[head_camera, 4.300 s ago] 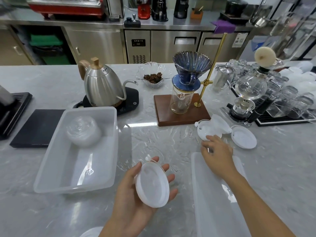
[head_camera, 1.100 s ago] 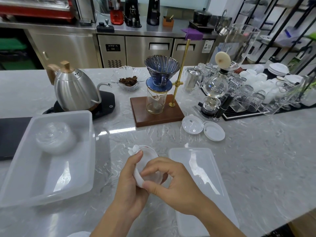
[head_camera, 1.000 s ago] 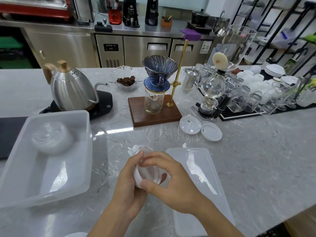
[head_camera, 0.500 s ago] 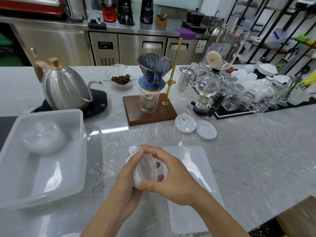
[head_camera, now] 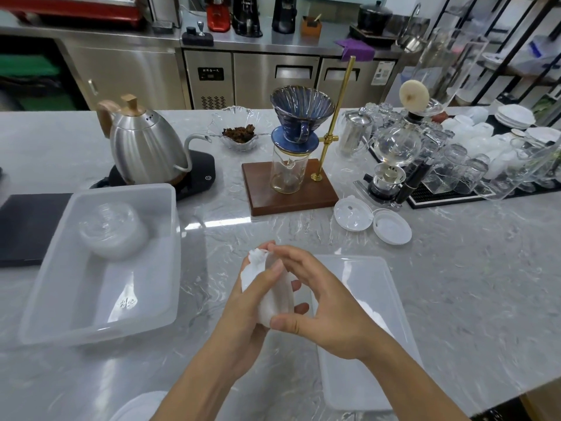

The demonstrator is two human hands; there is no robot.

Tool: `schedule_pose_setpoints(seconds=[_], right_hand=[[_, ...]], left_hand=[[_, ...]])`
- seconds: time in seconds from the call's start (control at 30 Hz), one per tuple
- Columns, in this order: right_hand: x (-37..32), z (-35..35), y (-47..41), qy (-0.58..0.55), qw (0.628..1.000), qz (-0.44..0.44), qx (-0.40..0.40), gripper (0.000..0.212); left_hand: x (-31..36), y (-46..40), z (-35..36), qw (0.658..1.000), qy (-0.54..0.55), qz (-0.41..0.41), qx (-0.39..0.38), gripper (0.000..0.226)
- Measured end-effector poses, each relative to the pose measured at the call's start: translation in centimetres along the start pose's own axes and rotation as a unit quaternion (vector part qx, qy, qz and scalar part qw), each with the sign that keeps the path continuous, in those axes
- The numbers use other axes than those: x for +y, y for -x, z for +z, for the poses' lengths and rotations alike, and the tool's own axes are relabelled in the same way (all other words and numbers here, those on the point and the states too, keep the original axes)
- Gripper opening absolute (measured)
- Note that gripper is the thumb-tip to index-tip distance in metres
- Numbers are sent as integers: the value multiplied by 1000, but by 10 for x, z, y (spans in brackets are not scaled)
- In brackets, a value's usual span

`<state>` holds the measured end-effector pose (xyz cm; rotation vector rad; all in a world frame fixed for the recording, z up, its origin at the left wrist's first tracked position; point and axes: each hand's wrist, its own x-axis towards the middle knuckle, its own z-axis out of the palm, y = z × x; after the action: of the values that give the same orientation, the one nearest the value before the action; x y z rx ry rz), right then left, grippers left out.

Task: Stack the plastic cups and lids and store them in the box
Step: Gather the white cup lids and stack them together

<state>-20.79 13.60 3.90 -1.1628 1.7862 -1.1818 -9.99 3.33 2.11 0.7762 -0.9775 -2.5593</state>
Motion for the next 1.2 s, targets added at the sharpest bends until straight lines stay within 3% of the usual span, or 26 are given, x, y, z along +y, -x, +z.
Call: schedule_pose_setpoints(seconds=[0.2, 0.43, 0.63, 0.83, 0.97, 1.1, 1.2], right_hand=[[2, 3, -2, 21, 1000, -2, -11, 82], [5, 7, -2, 8, 1000, 19, -13, 78], [8, 12, -2, 21, 999, 37, -11, 73], [10, 13, 1, 27, 999, 41, -13, 74], [11, 13, 2, 22, 999, 47, -11, 74], [11, 12, 2, 15, 999, 49, -6, 72], [10, 10, 1, 8, 999, 49, -6, 71]], left_hand=[[5, 1, -10, 996, 77, -51, -9, 66], [1, 2, -12, 996, 62, -67, 25, 73], [-5, -1, -11, 996, 44, -57, 55, 58], [-6, -3, -10, 997, 46, -58, 35, 36], [-7, -3, -11, 997, 41, -58, 40, 45], [-7, -6, -10, 996, 45, -59, 46, 35], [-6, -7, -8, 997, 40, -54, 40, 49]])
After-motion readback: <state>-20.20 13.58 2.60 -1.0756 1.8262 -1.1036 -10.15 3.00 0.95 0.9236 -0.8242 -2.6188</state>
